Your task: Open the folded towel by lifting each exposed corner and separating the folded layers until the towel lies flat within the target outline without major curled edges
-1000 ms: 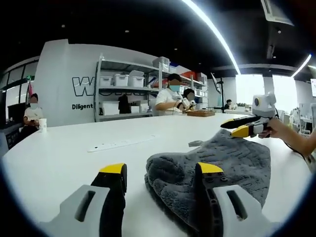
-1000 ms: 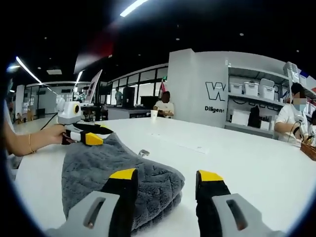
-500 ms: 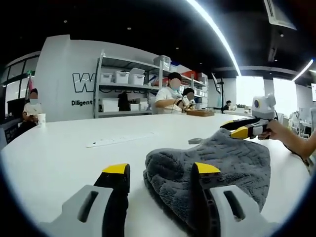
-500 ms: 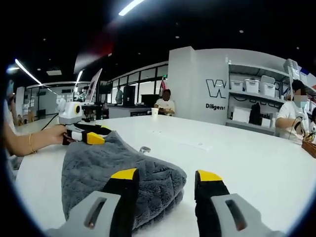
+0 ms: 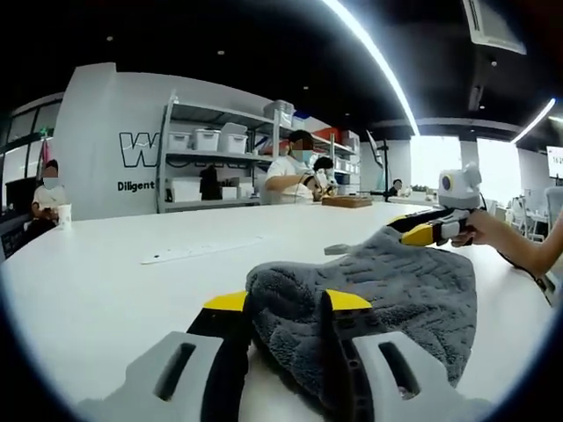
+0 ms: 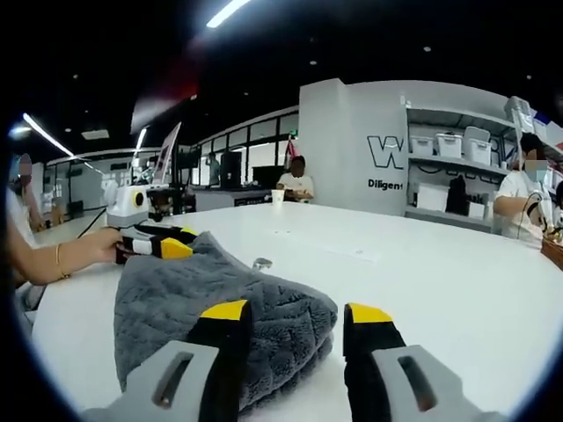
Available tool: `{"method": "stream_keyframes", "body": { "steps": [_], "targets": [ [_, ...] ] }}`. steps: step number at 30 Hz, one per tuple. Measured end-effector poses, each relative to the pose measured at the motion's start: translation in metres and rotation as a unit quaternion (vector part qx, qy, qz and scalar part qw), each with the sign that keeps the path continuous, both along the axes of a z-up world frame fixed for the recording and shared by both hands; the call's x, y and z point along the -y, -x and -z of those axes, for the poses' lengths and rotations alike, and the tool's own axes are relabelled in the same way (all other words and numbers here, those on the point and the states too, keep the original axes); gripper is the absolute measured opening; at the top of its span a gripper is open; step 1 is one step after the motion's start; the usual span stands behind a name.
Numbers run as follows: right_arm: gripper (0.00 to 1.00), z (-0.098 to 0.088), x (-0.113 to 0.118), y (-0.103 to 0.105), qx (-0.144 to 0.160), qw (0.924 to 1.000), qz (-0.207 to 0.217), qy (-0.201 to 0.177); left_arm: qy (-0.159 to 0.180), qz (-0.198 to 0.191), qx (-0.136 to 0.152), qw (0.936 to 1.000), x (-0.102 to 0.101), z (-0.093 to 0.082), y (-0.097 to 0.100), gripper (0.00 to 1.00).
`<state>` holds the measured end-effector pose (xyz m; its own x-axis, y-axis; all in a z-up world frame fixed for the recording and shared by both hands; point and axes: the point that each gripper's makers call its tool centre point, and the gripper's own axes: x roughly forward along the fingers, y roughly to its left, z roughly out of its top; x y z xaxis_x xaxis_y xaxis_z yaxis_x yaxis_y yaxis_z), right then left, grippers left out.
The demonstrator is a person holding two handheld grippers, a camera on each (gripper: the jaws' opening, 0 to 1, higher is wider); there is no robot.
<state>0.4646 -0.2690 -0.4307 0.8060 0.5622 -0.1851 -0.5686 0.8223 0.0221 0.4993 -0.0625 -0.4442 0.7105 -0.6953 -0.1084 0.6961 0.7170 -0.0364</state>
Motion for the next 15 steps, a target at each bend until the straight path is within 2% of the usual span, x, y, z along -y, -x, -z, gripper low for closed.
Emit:
{"method": "stream_keyframes", "body": {
  "steps": [4,7,10,15],
  "targets": [
    [0.34,-0.0005,-0.0004,0.0005,0.006,0.9999,-0.001,0.010,0.001,0.003,0.000,1.0000,0.0003,-0.0002,-0.0002,0.27],
    [0.26,-0.0046,-0.0010,0.0011,0.036,0.9988,-0.007,0.032,-0.002,0.011,0.014,0.9998,0.0021,-0.0029,0.0011,0.17],
    [0.21,-0.0066,-0.0005,0.0017,0.040,0.9986,-0.008,0.033,-0.001,0.011,0.018,0.9998,0.0012,-0.0040,0.0008,0.12],
    [0.12,-0.0091,-0.0019,0.0027,0.046,0.9983,-0.015,0.033,-0.002,0.009,0.019,0.9998,-0.0003,-0.0047,0.0006,0.09]
  ]
}}
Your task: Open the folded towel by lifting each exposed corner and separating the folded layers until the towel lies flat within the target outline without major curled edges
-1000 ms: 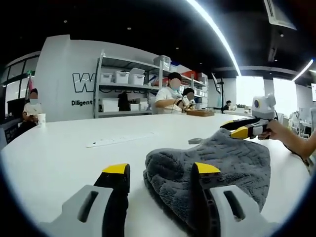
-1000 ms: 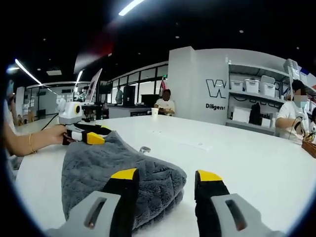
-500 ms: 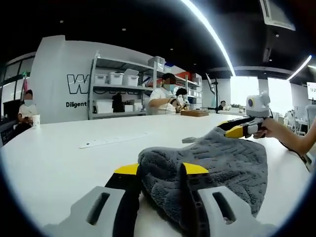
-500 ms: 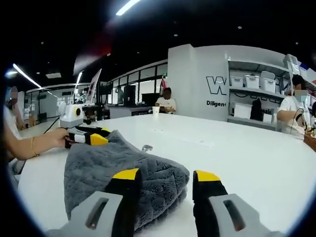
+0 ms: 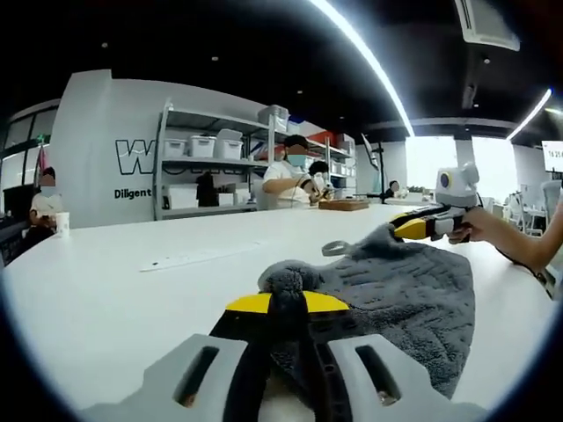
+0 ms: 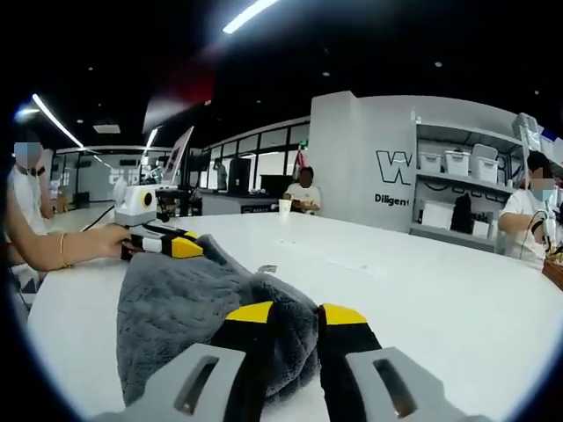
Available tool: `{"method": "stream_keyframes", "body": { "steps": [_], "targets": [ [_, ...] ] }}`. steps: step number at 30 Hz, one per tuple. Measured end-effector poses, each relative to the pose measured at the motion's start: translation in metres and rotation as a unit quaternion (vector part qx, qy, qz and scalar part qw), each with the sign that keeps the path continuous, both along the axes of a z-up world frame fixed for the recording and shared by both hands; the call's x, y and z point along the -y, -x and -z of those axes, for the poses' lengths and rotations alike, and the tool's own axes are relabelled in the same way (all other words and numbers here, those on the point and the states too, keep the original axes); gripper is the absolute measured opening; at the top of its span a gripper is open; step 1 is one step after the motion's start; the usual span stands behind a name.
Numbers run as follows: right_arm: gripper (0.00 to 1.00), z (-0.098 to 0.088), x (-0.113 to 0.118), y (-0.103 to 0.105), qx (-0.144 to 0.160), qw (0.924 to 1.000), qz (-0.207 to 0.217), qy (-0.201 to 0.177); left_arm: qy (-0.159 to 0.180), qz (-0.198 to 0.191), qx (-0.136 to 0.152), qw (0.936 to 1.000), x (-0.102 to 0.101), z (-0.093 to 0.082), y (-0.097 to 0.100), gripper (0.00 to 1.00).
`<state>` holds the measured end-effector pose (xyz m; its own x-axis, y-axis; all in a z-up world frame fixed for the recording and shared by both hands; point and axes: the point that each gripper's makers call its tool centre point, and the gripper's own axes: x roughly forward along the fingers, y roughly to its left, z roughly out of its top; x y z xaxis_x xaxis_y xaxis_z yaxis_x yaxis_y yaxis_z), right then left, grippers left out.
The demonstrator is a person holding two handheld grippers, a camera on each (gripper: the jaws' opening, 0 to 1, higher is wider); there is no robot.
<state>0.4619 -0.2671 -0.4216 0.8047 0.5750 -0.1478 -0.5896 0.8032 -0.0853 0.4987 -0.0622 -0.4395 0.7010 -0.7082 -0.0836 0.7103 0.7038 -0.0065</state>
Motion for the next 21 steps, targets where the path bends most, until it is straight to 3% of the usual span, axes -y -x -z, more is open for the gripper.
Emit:
{"method": "stream_keyframes", "body": {
  "steps": [5,9,11,13,16,21],
  "targets": [
    [0.09,0.002,-0.001,0.001,0.000,1.0000,-0.002,0.005,-0.002,0.000,-0.001,1.0000,0.001,0.000,0.001,0.08],
    [0.01,0.001,-0.004,0.003,-0.004,0.9999,-0.011,0.001,-0.003,0.001,-0.001,1.0000,0.000,0.000,0.001,0.07],
    [0.00,0.000,-0.005,0.003,-0.007,0.9998,-0.012,-0.014,0.002,0.003,-0.003,1.0000,0.000,-0.001,0.004,0.05],
    [0.00,0.004,-0.009,0.002,-0.034,0.9983,-0.020,-0.042,0.030,-0.001,-0.019,0.9994,0.000,-0.003,0.006,0.04],
    [0.00,0.005,-0.010,0.003,-0.030,0.9990,-0.020,-0.027,0.029,-0.003,-0.019,0.9994,0.001,-0.008,0.006,0.04],
    [0.00,-0.001,-0.008,0.008,-0.028,0.9989,-0.019,-0.033,0.029,0.007,-0.027,0.9992,0.004,-0.011,0.010,0.03]
  ]
}}
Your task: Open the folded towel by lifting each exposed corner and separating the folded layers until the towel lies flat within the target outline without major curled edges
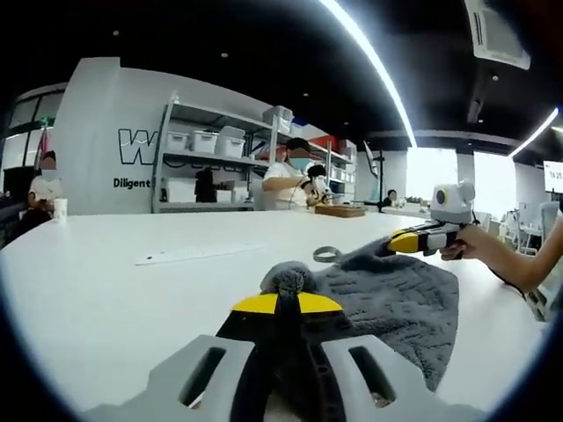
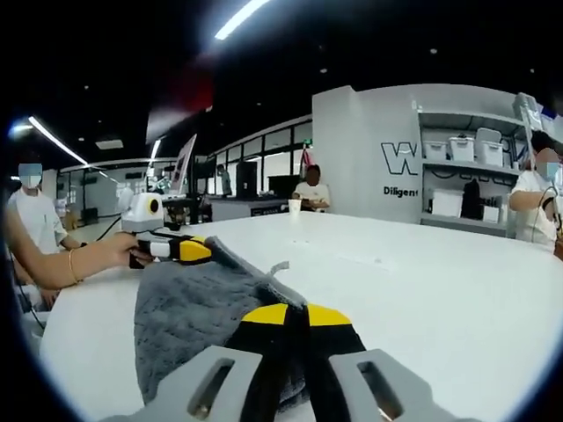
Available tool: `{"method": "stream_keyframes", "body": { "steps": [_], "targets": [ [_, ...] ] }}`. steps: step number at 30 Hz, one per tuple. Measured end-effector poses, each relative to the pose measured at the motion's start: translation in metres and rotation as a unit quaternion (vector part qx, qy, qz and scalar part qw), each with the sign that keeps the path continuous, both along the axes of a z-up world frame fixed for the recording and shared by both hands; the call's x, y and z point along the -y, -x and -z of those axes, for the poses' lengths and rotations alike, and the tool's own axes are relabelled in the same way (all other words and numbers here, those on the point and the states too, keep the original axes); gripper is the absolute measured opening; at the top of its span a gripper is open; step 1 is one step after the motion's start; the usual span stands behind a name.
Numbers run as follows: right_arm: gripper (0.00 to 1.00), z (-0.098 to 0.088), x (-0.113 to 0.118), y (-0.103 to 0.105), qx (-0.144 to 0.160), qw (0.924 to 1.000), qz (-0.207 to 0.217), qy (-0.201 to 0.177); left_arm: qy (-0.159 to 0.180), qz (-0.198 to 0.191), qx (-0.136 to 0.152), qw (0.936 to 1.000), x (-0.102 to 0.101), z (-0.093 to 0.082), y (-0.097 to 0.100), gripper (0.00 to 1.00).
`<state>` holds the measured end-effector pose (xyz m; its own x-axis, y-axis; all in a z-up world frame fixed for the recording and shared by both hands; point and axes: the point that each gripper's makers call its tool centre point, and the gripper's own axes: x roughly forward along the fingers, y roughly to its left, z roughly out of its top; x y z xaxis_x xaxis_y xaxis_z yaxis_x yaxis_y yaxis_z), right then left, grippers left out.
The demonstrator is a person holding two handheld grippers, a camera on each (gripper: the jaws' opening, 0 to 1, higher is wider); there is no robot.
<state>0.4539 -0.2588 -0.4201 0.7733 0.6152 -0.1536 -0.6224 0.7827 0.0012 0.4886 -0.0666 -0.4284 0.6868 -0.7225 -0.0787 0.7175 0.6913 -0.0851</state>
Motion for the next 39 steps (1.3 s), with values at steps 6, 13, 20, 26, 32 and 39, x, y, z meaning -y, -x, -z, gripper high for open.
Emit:
{"method": "stream_keyframes", "body": {
  "steps": [6,13,20,26,32,39],
  "targets": [
    [0.00,-0.011,-0.008,0.012,0.013,0.9999,-0.008,0.002,0.000,0.003,-0.009,1.0000,0.003,-0.006,0.008,0.03],
    [0.00,-0.017,-0.018,0.032,0.025,0.9992,-0.025,0.021,-0.011,0.001,-0.002,0.9999,0.001,-0.011,0.020,0.03],
    [0.00,-0.024,-0.024,0.048,0.031,0.9985,-0.038,0.024,0.009,0.009,-0.021,0.9997,0.001,-0.010,0.033,0.03],
    [0.00,-0.031,-0.027,0.064,0.043,0.9979,-0.042,0.026,0.012,0.009,-0.008,0.9998,-0.001,-0.018,0.047,0.03],
    [0.00,-0.039,-0.034,0.083,0.058,0.9965,-0.053,0.029,-0.006,0.010,0.010,0.9999,-0.003,-0.020,0.063,0.03],
    [0.00,-0.042,-0.040,0.100,0.065,0.9955,-0.061,0.030,0.002,0.007,0.009,0.9999,-0.011,-0.018,0.073,0.03]
  ]
}}
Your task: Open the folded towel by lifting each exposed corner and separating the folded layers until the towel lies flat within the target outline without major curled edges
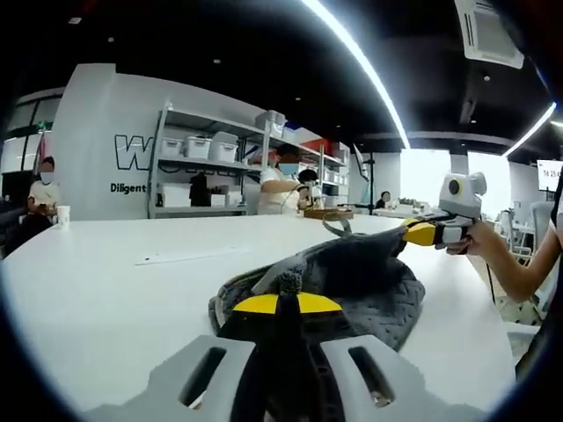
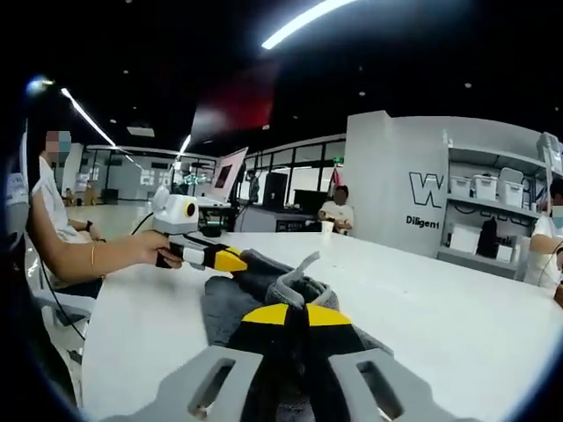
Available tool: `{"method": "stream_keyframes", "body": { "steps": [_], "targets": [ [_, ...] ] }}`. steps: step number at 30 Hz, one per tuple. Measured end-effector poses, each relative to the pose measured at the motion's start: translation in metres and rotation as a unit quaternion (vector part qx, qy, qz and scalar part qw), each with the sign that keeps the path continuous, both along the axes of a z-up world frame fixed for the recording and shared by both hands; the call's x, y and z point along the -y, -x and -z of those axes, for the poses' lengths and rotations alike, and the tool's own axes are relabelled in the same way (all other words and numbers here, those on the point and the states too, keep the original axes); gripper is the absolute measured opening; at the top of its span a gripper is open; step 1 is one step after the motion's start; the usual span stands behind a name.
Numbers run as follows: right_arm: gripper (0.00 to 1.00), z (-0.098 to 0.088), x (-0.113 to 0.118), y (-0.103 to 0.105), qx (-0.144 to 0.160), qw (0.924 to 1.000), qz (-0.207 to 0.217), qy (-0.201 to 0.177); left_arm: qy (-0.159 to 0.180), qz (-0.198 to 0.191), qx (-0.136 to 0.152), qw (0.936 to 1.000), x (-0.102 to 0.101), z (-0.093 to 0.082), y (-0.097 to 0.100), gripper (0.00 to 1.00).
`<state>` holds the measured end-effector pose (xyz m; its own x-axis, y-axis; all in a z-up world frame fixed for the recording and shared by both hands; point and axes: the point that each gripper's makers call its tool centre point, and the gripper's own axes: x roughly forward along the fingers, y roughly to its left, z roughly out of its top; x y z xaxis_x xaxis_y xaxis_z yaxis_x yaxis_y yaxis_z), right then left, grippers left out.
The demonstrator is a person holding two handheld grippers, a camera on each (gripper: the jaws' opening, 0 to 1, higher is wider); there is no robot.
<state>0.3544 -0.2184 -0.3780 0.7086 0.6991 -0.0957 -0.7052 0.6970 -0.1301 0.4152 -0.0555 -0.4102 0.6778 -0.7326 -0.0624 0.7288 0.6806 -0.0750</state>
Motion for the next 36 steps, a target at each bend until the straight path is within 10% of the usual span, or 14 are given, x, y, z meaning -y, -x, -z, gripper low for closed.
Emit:
{"method": "stream_keyframes", "body": {
  "steps": [36],
  "targets": [
    [0.00,0.004,-0.005,0.064,-0.004,0.9998,-0.015,0.016,0.017,-0.007,0.012,0.9998,-0.017,0.004,0.046,0.03]
  ]
}}
